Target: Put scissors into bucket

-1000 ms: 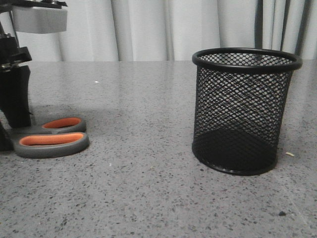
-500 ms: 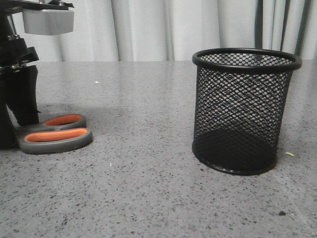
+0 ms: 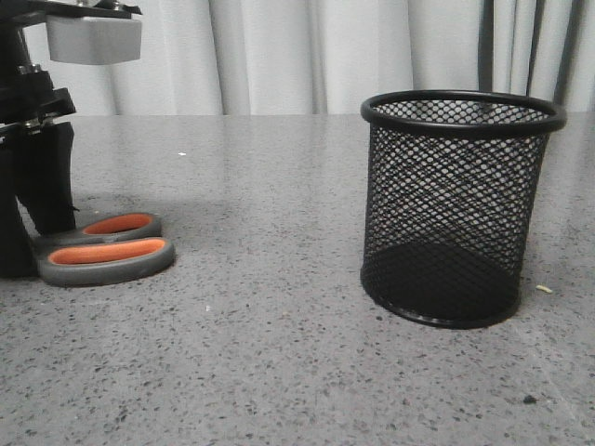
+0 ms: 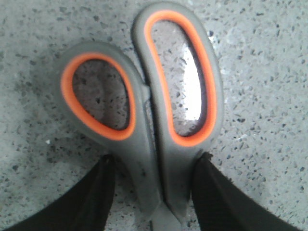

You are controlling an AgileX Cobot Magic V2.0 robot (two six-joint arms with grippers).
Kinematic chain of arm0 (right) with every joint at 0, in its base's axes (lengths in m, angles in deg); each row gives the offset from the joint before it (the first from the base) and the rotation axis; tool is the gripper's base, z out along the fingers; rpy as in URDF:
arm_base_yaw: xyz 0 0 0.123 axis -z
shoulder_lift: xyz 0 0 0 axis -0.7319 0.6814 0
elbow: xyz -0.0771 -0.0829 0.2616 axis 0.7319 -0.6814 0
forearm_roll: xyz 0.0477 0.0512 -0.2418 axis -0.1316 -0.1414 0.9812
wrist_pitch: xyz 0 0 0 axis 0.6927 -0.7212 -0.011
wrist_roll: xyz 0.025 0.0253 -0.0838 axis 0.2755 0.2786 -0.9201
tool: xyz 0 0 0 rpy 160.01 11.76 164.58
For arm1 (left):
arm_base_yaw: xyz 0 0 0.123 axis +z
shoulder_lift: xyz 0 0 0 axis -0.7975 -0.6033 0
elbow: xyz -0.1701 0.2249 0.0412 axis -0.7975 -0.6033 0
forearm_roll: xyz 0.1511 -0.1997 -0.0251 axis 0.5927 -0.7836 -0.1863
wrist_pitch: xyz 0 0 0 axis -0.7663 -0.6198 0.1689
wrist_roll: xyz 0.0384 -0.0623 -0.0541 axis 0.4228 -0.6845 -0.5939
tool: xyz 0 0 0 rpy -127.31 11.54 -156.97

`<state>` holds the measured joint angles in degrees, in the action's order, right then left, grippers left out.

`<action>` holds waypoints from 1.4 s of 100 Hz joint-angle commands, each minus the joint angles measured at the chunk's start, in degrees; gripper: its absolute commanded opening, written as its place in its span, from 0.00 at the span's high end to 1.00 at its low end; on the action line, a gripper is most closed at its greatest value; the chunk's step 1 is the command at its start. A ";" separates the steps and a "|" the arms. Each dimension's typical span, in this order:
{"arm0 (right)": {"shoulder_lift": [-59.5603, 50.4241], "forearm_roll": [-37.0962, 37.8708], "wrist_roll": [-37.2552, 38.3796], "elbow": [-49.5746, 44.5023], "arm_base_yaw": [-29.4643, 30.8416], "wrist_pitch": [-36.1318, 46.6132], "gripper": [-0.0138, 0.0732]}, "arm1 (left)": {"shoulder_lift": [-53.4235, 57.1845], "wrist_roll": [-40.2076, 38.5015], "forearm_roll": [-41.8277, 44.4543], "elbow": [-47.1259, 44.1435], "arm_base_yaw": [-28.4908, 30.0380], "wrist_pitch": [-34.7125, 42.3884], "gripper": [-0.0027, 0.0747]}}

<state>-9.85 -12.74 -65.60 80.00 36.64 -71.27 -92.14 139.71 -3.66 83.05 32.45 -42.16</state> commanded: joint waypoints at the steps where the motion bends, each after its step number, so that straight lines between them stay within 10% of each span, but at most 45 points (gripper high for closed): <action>1: -0.02 -0.77 -0.62 2.08 0.02 2.53 0.31 | 0.26 -0.10 -1.04 0.28 -0.50 -3.06 0.52; 17: -0.02 -0.77 -0.62 2.08 0.02 2.53 0.31 | 0.26 -0.10 -1.04 0.28 -0.50 -3.04 0.58; 43: -0.02 -0.77 -0.62 2.08 0.02 2.42 0.31 | 0.26 -0.10 -1.31 0.28 -0.50 -3.04 0.99; 105: -0.02 -2.29 -0.62 2.08 0.02 3.50 0.31 | 7.80 -8.10 -9.00 15.55 -0.50 -4.87 0.99; 140: -0.15 -16.63 -3.40 2.08 0.02 9.43 0.31 | 13.30 -9.11 -18.56 24.95 -0.50 -4.77 0.99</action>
<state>-9.85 -23.81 -67.11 80.00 36.64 -66.79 -82.01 131.94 -18.65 104.80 32.45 -45.13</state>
